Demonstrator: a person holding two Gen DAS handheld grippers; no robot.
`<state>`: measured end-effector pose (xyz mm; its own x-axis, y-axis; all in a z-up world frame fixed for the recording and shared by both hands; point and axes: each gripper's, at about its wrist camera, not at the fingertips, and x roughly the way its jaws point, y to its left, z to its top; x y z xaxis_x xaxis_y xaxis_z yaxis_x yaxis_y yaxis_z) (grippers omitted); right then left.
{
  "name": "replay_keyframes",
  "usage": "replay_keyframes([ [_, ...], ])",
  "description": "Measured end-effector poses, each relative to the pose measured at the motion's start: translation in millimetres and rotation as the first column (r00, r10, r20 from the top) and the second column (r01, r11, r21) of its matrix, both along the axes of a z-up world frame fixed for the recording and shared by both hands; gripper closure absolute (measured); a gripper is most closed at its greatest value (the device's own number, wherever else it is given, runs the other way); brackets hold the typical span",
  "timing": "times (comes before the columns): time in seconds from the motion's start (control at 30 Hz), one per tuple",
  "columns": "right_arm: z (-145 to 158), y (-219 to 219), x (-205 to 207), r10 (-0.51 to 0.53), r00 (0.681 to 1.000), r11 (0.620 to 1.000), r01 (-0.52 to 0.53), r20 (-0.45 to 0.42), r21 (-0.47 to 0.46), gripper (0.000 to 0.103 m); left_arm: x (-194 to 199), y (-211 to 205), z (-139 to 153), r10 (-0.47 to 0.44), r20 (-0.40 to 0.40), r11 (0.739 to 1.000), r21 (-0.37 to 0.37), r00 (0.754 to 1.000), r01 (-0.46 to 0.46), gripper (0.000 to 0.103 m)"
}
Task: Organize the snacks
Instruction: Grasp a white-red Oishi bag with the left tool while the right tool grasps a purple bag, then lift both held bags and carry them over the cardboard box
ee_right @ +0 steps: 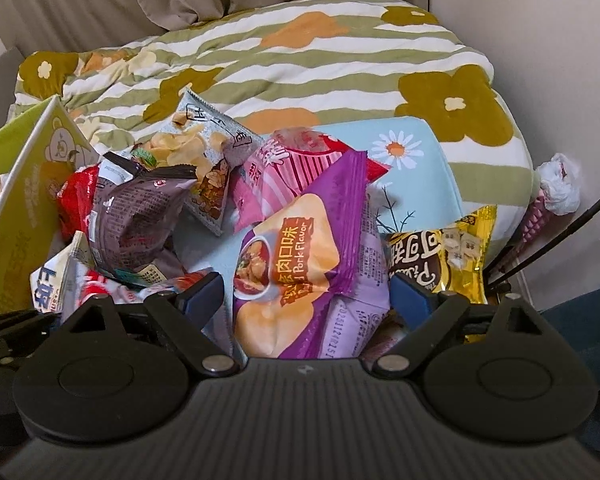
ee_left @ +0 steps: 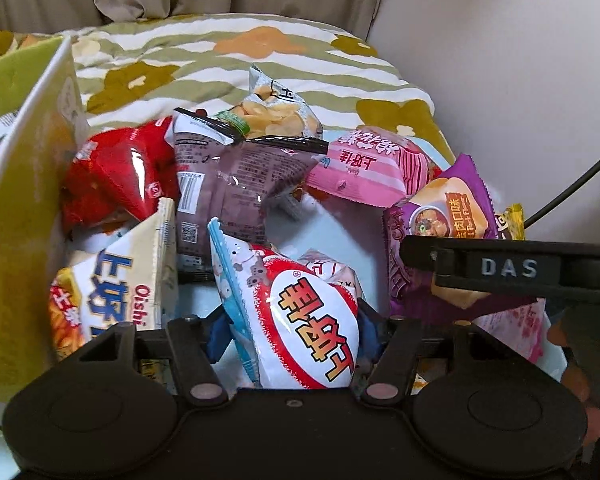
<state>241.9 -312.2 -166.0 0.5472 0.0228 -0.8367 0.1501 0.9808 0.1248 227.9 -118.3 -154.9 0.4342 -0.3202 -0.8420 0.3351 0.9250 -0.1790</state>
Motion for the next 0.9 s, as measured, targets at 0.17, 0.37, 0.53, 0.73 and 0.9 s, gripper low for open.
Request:
replay_keyframes([
  [0.17, -8.5, 4.9, 3.5, -0.005, 1.000, 1.000, 0.005, -0.015, -0.005, 0.001, -2.9, 2.7, 1.9, -0.004, 0.009, 1.000, 0.006, 1.000, 0.004, 0.038],
  [0.37, -8.8, -0.6, -1.0, -0.023, 1.000, 1.000, 0.024, -0.020, 0.020, 0.026, -7.9, 4.0, 7.0, -0.001, 0.021, 1.000, 0.010, 1.000, 0.001, 0.038],
  [0.53, 0.9, -5.3, -10.0, -0.035, 0.999, 0.999, 0.035, -0.001, 0.037, 0.030, -15.9, 4.0, 18.3, 0.000, 0.054, 1.000, 0.016, 0.999, -0.001, 0.038],
  [0.73, 22.1, -7.4, -25.5, -0.034, 0.998, 0.998, 0.031, 0.058, 0.049, 0.032, -29.9, 4.7, 38.5, 0.005, 0.132, 0.999, 0.043, 0.991, -0.011, 0.038],
  [0.9, 49.0, -7.5, -38.8, -0.014, 0.993, 0.998, 0.007, 0.117, 0.058, 0.032, -43.1, 9.9, 62.2, 0.032, 0.199, 0.998, 0.040, 0.979, -0.041, 0.038],
])
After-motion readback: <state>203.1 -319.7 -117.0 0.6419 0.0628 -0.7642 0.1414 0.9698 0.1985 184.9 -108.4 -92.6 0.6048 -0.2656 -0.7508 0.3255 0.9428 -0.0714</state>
